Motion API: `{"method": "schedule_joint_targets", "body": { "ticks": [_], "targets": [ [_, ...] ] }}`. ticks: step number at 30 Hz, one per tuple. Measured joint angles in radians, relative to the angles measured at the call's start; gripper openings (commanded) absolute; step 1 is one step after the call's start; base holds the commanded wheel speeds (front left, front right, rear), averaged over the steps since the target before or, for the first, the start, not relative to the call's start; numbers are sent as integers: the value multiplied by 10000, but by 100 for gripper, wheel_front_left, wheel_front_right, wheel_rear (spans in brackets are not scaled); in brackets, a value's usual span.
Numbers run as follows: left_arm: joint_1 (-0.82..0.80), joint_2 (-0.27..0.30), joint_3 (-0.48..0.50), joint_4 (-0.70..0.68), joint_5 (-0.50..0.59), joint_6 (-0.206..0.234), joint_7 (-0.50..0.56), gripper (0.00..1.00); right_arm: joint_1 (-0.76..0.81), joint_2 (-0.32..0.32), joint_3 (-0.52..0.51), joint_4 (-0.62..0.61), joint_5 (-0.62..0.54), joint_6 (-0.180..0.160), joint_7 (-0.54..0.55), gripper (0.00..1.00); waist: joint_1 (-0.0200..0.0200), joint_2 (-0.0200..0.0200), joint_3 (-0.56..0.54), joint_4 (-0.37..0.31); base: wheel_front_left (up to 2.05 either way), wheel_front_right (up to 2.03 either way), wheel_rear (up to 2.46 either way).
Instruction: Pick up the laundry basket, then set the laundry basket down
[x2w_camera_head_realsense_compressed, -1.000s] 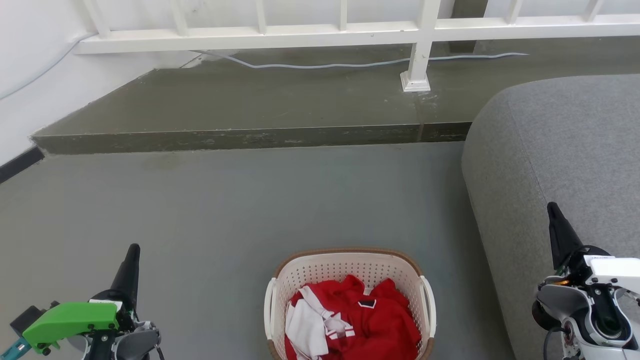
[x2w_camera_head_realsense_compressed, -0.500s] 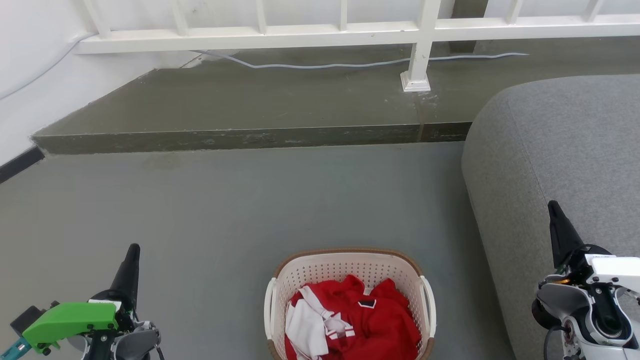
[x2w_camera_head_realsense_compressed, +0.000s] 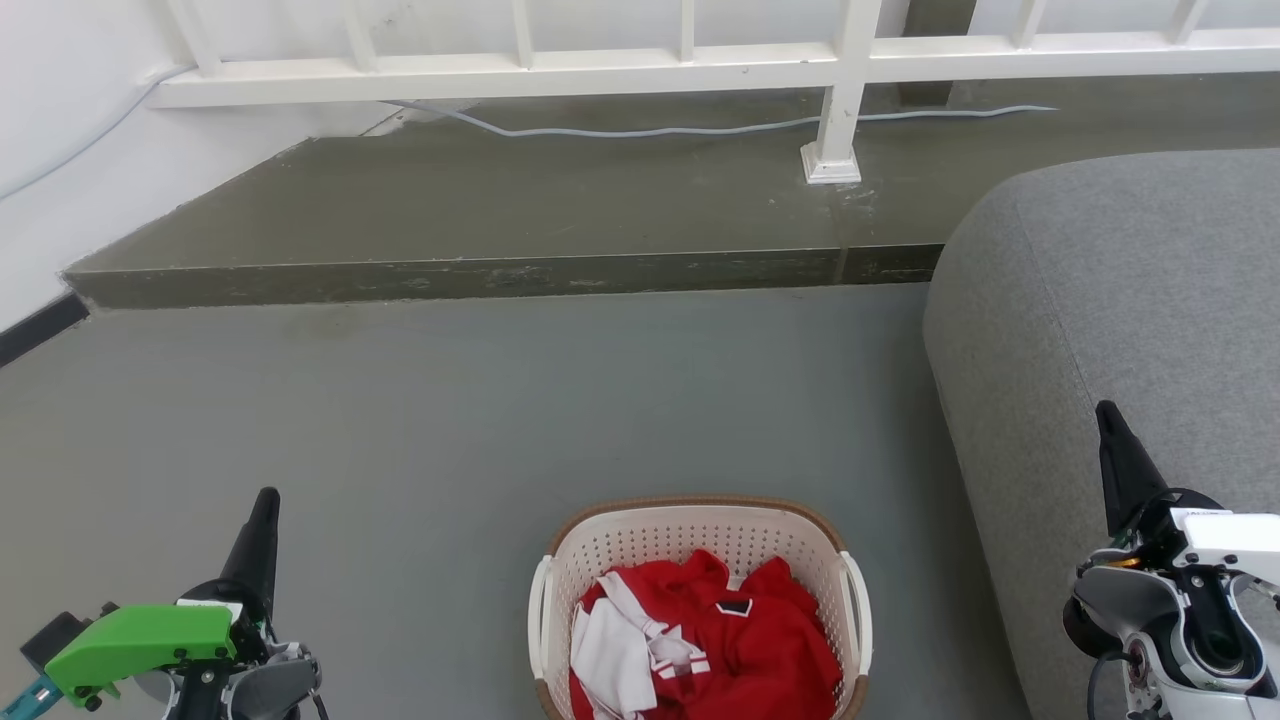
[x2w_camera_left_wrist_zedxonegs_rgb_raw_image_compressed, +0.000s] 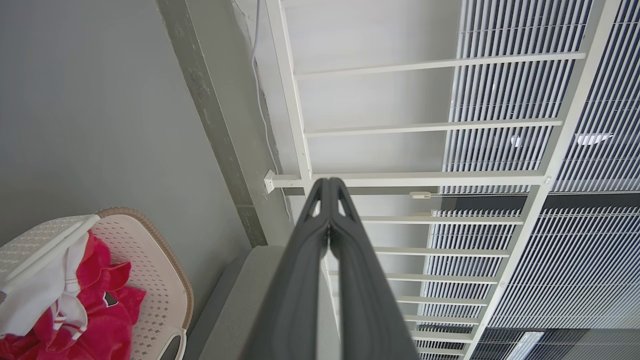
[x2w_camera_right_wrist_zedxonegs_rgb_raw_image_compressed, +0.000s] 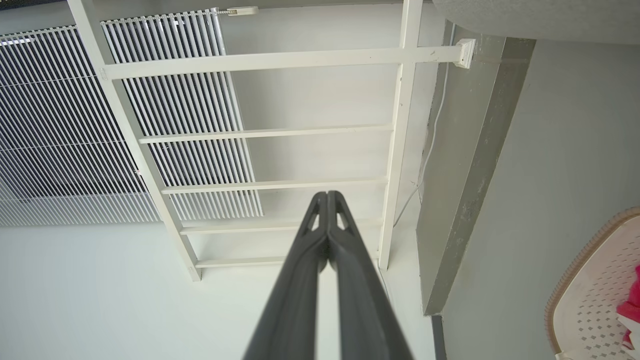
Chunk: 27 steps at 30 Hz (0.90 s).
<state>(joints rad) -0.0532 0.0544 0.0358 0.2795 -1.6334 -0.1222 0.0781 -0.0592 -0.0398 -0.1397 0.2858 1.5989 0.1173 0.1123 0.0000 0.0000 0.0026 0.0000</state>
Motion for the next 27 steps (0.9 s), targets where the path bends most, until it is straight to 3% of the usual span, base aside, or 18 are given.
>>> {"method": "schedule_joint_targets", "body": {
  "ticks": [27],
  "targets": [
    [-5,-2,17,2,0,0,2,0,-1,2,2,-19,2,0,0,0,0,0,1,1,0,0,0]
  ]
}}
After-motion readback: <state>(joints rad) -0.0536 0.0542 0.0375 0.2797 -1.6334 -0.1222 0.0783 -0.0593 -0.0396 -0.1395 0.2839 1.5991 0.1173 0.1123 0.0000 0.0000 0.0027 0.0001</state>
